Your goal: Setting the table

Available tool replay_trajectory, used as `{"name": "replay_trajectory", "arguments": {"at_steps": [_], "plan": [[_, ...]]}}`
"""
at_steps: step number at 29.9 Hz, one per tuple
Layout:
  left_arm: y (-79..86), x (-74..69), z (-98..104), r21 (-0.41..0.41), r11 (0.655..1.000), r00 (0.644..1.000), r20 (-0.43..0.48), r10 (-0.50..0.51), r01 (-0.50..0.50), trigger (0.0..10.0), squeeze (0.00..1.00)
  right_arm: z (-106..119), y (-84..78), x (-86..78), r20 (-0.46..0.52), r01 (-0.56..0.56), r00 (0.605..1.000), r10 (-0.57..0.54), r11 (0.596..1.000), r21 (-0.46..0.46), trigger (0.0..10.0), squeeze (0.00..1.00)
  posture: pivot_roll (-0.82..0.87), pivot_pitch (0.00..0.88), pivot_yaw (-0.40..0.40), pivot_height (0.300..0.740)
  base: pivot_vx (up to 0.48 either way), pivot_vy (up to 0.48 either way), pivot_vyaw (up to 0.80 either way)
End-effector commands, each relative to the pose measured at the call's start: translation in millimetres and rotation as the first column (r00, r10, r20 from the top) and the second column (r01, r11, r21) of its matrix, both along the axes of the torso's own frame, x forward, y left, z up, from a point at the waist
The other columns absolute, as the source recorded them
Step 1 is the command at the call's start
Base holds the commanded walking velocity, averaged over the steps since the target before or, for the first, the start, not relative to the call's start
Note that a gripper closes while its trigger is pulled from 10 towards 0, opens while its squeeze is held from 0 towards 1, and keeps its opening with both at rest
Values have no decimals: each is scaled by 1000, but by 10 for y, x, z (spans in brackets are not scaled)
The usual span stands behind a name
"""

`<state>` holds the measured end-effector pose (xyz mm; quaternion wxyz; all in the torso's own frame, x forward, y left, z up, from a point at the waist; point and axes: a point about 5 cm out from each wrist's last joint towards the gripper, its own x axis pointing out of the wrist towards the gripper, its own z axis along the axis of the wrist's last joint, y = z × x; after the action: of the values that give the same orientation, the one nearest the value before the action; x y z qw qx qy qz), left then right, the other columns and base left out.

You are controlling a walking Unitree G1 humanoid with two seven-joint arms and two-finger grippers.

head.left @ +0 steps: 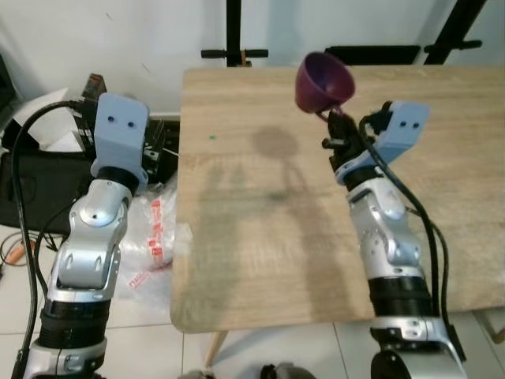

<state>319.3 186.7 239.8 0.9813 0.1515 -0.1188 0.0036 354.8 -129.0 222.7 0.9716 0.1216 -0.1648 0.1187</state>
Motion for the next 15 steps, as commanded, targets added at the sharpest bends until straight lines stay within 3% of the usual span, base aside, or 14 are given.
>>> {"name": "replay_trajectory", "arguments": {"at_steps": [1,3,7,9,15], "plan": [[-14,-25,-105,26,998,995,-80,-53,55,10000,0,-109,50,24,-32,-24,999,22,998,-63,10000,0,-30,57,45,740,0,0,0],[-29,-37,-116,52,993,989,-111,-96,102,10000,0,-156,76,42,-49,-39,998,34,995,-94,10000,0,-28,62,44,740,0,0,0],[-17,-97,-118,-13,964,946,-187,-263,266,10000,0,-287,201,99,-100,-90,992,72,977,-191,10000,0,-21,70,45,740,0,0,0],[6,-111,-106,-28,954,933,-201,-298,298,10000,0,-297,227,115,-103,-96,992,76,973,-208,10000,0,-21,70,47,740,0,0,0],[131,-244,-48,25,914,888,-249,-387,406,10000,0,-362,351,185,-128,-106,989,78,967,-231,10000,0,-3,79,44,740,0,0,0]]}}
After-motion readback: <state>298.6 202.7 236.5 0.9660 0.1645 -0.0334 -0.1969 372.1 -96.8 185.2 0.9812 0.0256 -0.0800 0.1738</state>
